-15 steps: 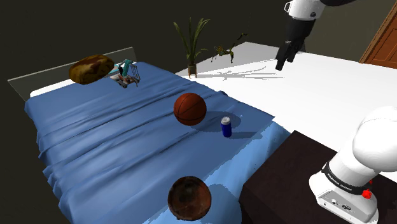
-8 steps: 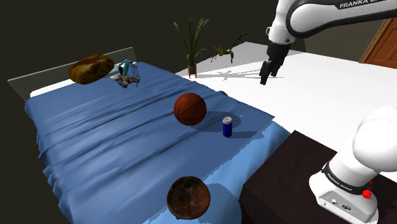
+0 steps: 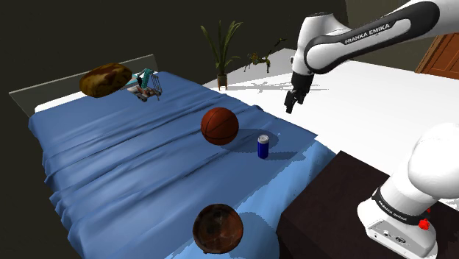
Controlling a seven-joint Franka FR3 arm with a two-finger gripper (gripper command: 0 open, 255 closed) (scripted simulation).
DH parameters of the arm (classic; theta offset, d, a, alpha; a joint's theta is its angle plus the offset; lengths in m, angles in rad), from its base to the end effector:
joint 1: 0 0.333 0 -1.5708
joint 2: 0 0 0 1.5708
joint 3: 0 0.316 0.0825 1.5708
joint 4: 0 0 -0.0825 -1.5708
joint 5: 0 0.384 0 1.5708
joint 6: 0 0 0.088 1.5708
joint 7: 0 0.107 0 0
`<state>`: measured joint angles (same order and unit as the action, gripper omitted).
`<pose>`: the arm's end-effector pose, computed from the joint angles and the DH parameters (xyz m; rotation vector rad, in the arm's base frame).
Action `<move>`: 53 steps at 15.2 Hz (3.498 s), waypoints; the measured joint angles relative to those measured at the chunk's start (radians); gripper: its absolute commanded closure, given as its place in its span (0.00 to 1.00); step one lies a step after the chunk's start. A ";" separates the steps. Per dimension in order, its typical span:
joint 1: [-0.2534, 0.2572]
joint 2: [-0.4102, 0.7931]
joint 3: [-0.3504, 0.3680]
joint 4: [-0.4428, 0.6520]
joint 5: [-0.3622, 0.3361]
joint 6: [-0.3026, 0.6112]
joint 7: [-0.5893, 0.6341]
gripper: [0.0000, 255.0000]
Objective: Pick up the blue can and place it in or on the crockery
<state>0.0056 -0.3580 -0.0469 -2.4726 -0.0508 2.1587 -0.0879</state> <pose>0.4301 -0.0201 0.4266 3.1095 0.1189 0.0657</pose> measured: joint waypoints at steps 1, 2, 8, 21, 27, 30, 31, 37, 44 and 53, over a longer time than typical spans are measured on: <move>0.001 0.031 -0.001 -0.001 0.001 0.029 -0.002 0.00; 0.003 0.057 0.000 -0.007 0.003 0.059 -0.001 0.00; 0.007 0.294 -0.008 0.042 0.018 0.235 -0.025 0.00; 0.000 0.763 0.009 0.255 0.063 0.464 -0.071 0.00; -0.003 0.835 0.012 0.263 0.067 0.528 -0.075 0.00; -0.004 0.846 0.013 0.268 0.067 0.534 -0.075 0.00; -0.004 0.847 0.013 0.268 0.067 0.535 -0.075 0.00; -0.004 0.847 0.013 0.268 0.067 0.535 -0.075 1.00; -0.003 0.847 0.013 0.268 0.067 0.535 -0.075 1.00; -0.001 0.749 0.008 0.255 0.062 0.451 -0.074 1.00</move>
<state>0.0044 0.3913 -0.0385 -2.2178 0.0116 2.6095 -0.1616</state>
